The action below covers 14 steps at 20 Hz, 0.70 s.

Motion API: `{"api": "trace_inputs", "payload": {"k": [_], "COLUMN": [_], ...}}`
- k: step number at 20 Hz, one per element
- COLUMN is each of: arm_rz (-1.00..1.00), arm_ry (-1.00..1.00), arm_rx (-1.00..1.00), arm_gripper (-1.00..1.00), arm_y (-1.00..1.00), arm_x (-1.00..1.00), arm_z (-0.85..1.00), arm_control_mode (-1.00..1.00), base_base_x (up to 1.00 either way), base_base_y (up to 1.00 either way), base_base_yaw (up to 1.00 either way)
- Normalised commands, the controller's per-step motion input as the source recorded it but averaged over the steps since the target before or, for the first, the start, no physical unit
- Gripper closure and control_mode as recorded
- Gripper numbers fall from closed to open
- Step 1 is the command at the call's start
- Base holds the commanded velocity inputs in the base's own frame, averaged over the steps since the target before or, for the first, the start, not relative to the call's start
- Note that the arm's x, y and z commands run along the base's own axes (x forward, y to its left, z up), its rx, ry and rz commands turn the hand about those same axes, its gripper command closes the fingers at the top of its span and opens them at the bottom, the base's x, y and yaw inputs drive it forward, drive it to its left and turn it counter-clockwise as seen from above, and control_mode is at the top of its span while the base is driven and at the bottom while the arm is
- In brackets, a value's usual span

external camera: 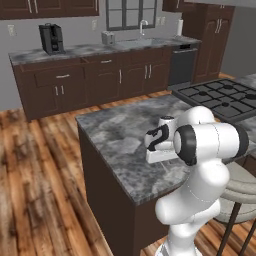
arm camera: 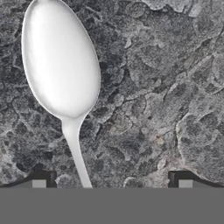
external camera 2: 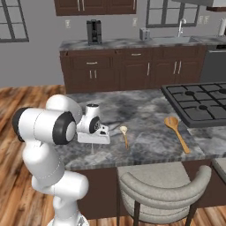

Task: Pick up the metallic utensils from the counter and place them in the open drawer. Make sure not to pick up any wooden utensils.

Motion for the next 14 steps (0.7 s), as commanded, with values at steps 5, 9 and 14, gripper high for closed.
{"api": "trace_inputs", "payload": {"k": [5,9,14], "arm_rz": [0.00,0.00,0.00], "arm_ry": [0.00,0.00,0.01], "arm_rx": [0.00,0.00,0.00], "arm_gripper": [1.00,1.00,1.00], "arm_y": [0.18,0.19,0.10], "arm_x": [0.00,0.00,0.00], "arm_z": [-0.27,-0.26,-0.23], "arm_control_mode": [-1.00,-1.00,-1.00], "base_base_x": [0.00,0.00,0.00], "base_base_y": [0.00,0.00,0.00], "base_base_yaw": [0.00,0.00,0.00]}}
